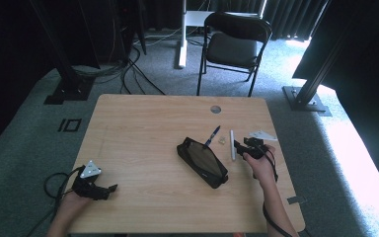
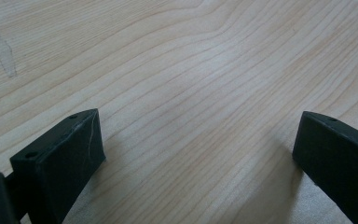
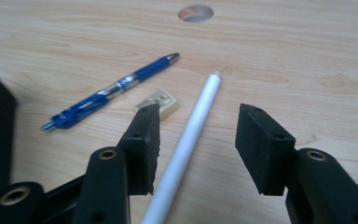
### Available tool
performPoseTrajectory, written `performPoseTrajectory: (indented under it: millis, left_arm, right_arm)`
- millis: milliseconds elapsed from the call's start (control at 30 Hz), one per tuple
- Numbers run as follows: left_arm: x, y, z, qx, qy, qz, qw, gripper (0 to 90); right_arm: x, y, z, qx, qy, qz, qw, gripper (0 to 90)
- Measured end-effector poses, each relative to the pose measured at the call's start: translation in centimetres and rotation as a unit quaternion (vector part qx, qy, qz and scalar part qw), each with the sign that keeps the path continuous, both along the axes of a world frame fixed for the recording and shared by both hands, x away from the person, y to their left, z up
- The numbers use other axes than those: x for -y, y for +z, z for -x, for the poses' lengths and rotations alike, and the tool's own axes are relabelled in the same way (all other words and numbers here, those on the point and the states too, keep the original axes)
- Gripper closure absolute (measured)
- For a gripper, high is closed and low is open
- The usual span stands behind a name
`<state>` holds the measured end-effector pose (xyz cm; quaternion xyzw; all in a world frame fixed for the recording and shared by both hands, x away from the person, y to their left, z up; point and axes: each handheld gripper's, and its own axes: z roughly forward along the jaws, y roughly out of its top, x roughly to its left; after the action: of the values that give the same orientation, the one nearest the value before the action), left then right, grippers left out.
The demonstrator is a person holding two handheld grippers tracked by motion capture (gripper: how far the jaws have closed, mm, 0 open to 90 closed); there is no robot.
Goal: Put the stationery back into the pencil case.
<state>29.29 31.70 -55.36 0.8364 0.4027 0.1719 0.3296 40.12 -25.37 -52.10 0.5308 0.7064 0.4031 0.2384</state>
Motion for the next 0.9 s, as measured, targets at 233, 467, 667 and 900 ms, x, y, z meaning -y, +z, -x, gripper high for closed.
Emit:
performPoseTrajectory:
  millis: [233,467,667,900]
  left_arm:
    - [0.0,0.0,0.0,0.0,0.0,0.0,1.0,2.1]
    - [0.0,0.0,0.0,0.0,0.0,0.0,1.0,2.1]
    - [0.0,0.0,0.0,0.0,0.0,0.0,1.0,2.1]
    - [0.0,0.0,0.0,0.0,0.0,0.0,1.0,2.1]
  right_arm:
    - [-0.7,-1.0,-1.9,-0.015,-0.009,0.008,0.9998,50.5]
    - [-1.3,-1.8,-3.6,-0.029,-0.018,0.028,0.999,54.1]
    - [-1.8,-2.7,-4.0,-0.049,-0.021,0.043,0.9976,54.5]
    - [-2.3,-3.0,-3.6,-0.046,-0.04,0.067,0.9959,60.5]
